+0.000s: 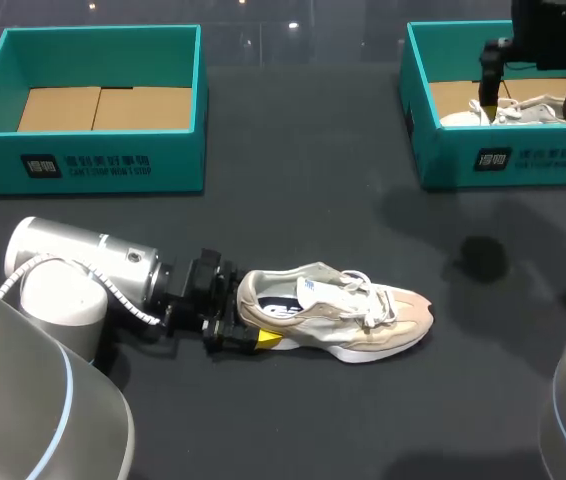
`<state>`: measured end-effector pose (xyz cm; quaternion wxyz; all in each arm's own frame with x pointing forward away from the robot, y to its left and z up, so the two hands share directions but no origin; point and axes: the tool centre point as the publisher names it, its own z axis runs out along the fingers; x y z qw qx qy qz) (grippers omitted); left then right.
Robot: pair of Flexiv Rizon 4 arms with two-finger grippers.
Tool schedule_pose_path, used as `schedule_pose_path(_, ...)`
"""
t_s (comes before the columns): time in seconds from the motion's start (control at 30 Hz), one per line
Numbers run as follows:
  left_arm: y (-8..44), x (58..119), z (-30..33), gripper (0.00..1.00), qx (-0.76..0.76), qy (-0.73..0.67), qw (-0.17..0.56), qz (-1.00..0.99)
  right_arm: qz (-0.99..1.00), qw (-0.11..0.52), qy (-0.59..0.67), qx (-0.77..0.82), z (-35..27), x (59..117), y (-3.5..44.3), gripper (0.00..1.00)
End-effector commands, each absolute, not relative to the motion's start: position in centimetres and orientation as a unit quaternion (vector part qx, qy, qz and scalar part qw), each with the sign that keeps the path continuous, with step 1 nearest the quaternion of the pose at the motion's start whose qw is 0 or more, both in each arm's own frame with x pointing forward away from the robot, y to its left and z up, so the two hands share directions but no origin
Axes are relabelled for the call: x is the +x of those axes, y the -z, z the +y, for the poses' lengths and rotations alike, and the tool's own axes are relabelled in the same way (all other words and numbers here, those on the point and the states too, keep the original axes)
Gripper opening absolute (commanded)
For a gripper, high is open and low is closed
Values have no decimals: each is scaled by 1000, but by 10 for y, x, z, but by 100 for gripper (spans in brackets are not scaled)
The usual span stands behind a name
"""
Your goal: Take the shoe out of the shoebox, open the shoe tongue, remove and reinsert the insole, then place the shoe into the shoebox
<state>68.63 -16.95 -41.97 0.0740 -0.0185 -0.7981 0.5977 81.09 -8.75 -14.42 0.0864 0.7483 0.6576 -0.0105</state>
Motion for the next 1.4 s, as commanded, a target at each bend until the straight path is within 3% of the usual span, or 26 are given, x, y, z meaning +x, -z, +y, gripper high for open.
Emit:
schedule_pose_path(0.03,420,687,-168,0,-19,-597,74,-798,658,85,11,749,-88,812,145,100)
schedule_pose_path(0.27,420,687,-168,0,-19,-597,74,-798,658,85,11,749,-88,812,145,100)
schedule_pose_path(0.57,420,687,-168,0,-19,-597,74,-798,640,108,27,760,-29,769,176,100)
schedule_pose_path(1.03,420,687,-168,0,-19,-597,74,-798,619,52,22,783,48,723,192,100)
schedule_pose_path(1.4,420,687,-168,0,-19,-597,74,-798,621,41,23,783,51,723,193,100)
